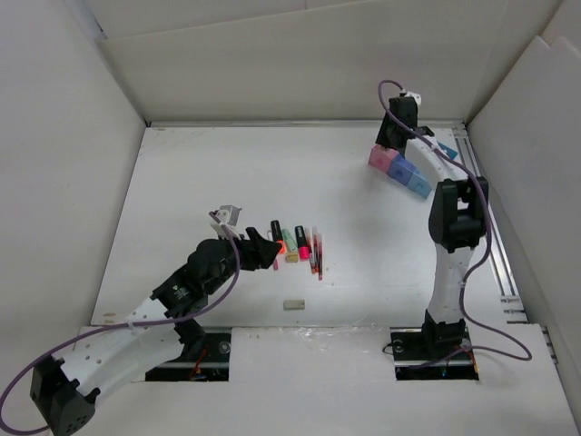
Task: Sort the stationery into containers
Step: Place the stapler in the storage box, then pick up the pen from the center of the board.
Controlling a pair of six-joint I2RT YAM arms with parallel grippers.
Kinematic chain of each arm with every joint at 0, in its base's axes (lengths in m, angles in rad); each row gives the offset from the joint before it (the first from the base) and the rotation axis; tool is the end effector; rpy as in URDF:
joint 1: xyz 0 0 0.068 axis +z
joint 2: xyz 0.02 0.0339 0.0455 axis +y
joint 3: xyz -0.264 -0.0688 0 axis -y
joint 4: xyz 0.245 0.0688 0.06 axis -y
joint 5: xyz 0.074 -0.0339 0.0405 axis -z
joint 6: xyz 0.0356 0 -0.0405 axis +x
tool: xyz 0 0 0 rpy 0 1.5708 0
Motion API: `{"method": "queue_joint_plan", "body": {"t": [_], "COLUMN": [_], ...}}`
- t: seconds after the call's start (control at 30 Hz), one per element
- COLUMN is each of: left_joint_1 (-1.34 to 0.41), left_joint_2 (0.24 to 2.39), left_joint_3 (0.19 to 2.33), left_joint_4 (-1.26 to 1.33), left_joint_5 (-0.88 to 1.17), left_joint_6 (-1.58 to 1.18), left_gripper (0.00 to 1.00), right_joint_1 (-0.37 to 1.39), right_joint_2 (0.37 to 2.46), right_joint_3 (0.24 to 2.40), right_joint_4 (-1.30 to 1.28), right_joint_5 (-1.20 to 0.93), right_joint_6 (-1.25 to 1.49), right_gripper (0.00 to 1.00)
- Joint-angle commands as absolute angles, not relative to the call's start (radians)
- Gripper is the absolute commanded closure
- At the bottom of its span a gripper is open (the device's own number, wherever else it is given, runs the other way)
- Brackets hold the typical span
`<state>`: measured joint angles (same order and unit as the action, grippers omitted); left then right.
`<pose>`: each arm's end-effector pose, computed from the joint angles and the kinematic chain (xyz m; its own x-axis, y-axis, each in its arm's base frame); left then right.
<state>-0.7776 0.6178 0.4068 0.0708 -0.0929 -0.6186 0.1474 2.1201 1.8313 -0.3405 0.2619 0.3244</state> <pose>0.1201 -0.1136 0.2585 -0.4483 -0.3689 -0.8142 0.4580 0.6874 -0.5636 0.4934 0.0639 0.2626 -0.5311 0.2324 -0.8148 0.2474 0.9623 0.1132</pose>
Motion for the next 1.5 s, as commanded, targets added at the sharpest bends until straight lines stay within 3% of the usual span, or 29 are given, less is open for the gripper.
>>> {"method": "queue_joint_plan", "body": {"t": [0.0, 0.23, 0.43, 0.63, 0.73, 0.77, 0.8, 0.9, 1.0, 1.13, 1.37, 1.47], "left_joint_1": [-0.776, -0.776, -0.776, -0.776, -0.776, -0.776, -0.776, -0.776, -0.776, -0.776, -0.785, -0.785], "left_joint_2": [0.614, 0.664, 0.709, 0.752, 0.785, 0.795, 0.814, 0.842, 0.876, 0.917, 0.894, 0.867], "left_joint_3": [0.402, 0.411, 0.42, 0.451, 0.462, 0.462, 0.474, 0.474, 0.474, 0.474, 0.428, 0.407], "left_joint_4": [0.058, 0.04, 0.022, 0.0, 0.0, 0.0, 0.0, 0.034, 0.043, 0.054, 0.064, 0.064], "left_joint_5": [-0.132, -0.178, -0.209, -0.253, -0.276, -0.276, -0.285, -0.285, -0.275, -0.265, -0.265, -0.275], "left_joint_6": [-0.618, -0.637, -0.646, -0.657, -0.657, -0.657, -0.657, -0.657, -0.657, -0.657, -0.686, -0.696], "left_gripper": [0.39, 0.43, 0.44, 0.51, 0.55, 0.55, 0.57, 0.6, 0.64, 0.71, 0.71, 0.71], "right_joint_1": [0.123, 0.078, 0.078, 0.069, 0.089, 0.098, 0.124, 0.191, 0.306, 0.515, 0.736, 0.804], "right_joint_2": [2.141, 2.238, 2.252, 2.104, 2.004, 1.932, 1.892, 1.729, 1.62, 1.565, 1.532, 1.601], "right_joint_3": [1.927, 2.069, 2.069, 1.973, 1.851, 1.807, 1.758, 1.527, 1.346, 1.191, 1.051, 1.064], "right_joint_4": [-0.373, -0.414, -0.414, -0.397, -0.387, -0.387, -0.377, -0.298, -0.285, -0.281, -0.23, -0.209], "right_joint_5": [0.229, 0.219, 0.219, 0.219, 0.189, 0.175, 0.151, 0.14, 0.127, 0.194, 0.184, 0.161], "right_joint_6": [0.305, 0.305, 0.296, 0.282, 0.273, 0.273, 0.273, 0.273, 0.285, 0.285, 0.307, 0.328], "right_gripper": [0.65, 0.62, 0.43, 0.42, 0.5, 0.56, 0.72, 0.89, 0.89, 0.81, 0.63, 0.6]}}
